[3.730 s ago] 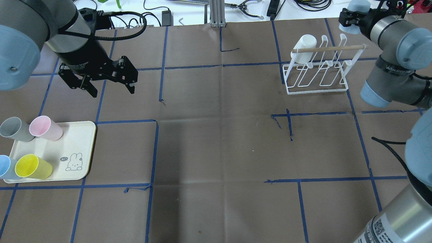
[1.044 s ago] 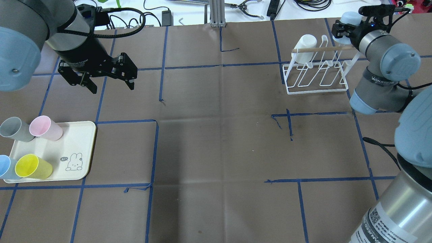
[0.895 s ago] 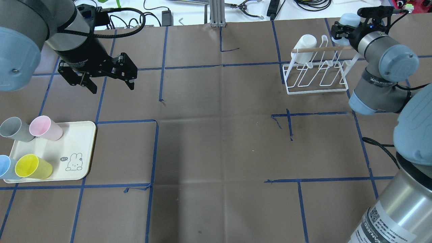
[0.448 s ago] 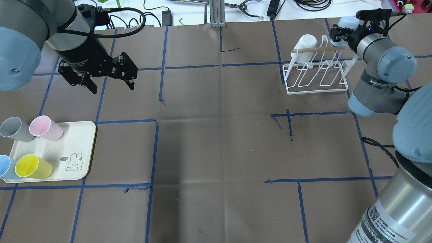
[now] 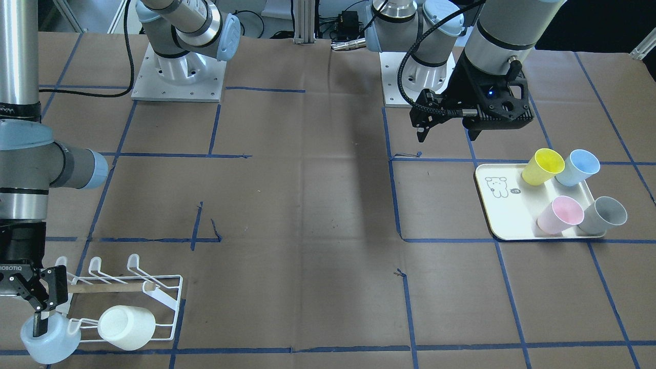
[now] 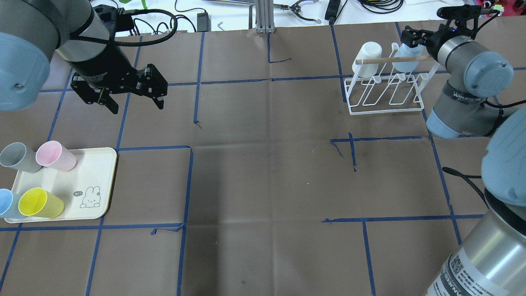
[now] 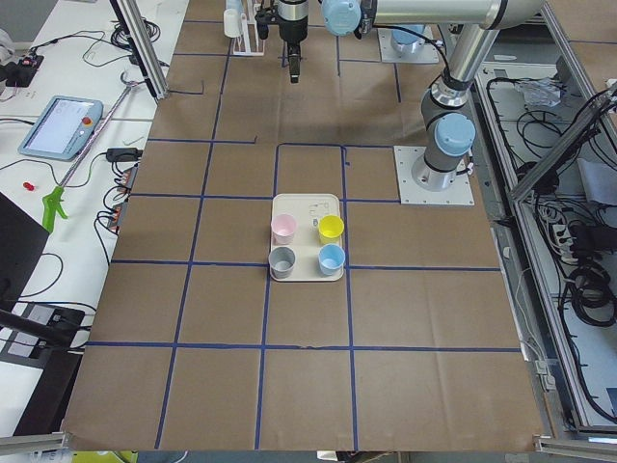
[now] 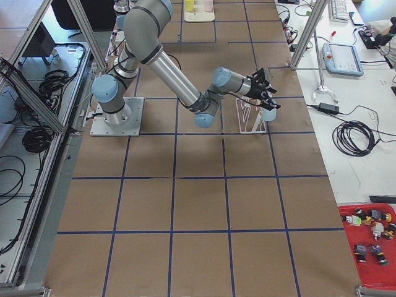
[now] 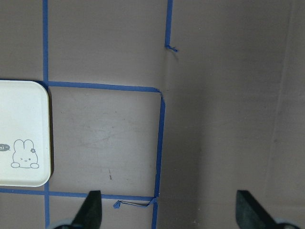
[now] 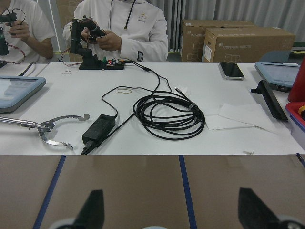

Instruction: Transfer IKEA cup to right arm and place on rack

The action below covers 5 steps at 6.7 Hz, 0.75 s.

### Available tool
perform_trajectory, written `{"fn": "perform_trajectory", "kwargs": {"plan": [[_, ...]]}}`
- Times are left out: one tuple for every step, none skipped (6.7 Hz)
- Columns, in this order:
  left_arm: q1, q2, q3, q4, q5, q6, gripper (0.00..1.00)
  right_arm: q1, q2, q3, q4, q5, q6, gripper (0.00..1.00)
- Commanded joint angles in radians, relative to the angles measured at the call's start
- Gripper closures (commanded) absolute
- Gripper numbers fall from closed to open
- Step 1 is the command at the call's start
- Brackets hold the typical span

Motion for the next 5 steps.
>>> {"fn": "perform_trajectory", "kwargs": {"plan": [[0.001,0.000,0.000,0.000,0.000,0.000,0.00,0.000,-0.120,-0.006,0.146,0.003,-0.004,0.00],[0.001,0.000,-0.002,0.000,0.000,0.000,0.00,0.000,-0.162,-0.018,0.155,0.006,-0.001,0.00],[0.001,0.000,0.000,0.000,0.000,0.000,0.00,0.000,-0.200,-0.018,0.223,0.003,-0.013,0.00],[0.001,0.000,0.000,0.000,0.000,0.000,0.00,0.006,-0.264,-0.017,0.342,0.003,-0.007,0.00],[0.000,0.000,0.000,0.000,0.000,0.000,0.00,0.040,-0.320,-0.021,0.489,0.001,-0.001,0.00]]}}
